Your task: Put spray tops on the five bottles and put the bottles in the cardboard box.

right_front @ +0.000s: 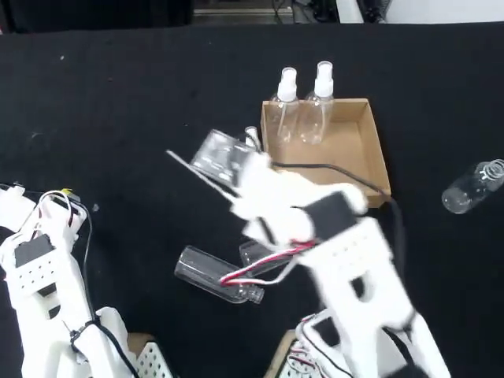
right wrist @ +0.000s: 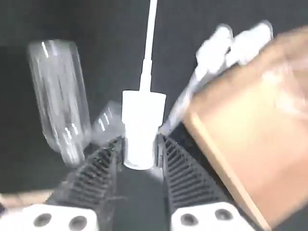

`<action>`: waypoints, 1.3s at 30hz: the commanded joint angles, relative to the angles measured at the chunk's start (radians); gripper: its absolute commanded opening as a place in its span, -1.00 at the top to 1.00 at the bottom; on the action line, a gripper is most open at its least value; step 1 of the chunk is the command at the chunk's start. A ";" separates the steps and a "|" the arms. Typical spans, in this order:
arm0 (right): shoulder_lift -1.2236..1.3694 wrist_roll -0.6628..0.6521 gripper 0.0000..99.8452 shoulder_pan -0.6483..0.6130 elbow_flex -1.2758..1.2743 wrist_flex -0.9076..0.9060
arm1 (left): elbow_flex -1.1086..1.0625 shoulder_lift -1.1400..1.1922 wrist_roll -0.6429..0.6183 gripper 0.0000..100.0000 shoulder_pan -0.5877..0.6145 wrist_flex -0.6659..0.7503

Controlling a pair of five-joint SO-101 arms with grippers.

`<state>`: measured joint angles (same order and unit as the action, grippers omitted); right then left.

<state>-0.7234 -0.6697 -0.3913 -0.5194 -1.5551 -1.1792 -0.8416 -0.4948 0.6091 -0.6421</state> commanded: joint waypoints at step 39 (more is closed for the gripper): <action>0.486 -1.119 0.57 1.393 -0.105 0.221 | 0.048 -0.018 -0.003 0.63 -0.039 0.021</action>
<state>-0.2631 -1.8512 1.0234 -0.6958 -1.3433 -1.1792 -0.8416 -0.4948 0.5846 -0.6421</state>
